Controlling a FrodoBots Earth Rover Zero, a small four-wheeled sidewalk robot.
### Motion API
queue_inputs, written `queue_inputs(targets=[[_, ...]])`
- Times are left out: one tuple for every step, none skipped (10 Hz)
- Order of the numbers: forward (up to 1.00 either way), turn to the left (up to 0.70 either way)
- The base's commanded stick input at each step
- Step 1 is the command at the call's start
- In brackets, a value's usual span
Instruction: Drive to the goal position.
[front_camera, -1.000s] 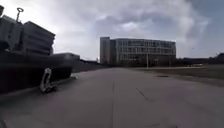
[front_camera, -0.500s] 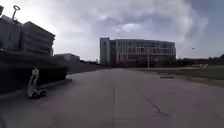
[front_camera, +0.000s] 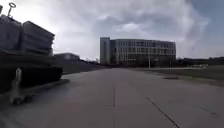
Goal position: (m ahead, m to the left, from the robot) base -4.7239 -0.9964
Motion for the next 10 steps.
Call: queue_inputs(targets=[[1.00, 0.00], [1.00, 0.00], [1.00, 0.00], [1.00, 0.00], [1.00, 0.00], [1.00, 0.00], [1.00, 0.00], [1.00, 0.00], [1.00, 0.00], [1.00, 0.00]])
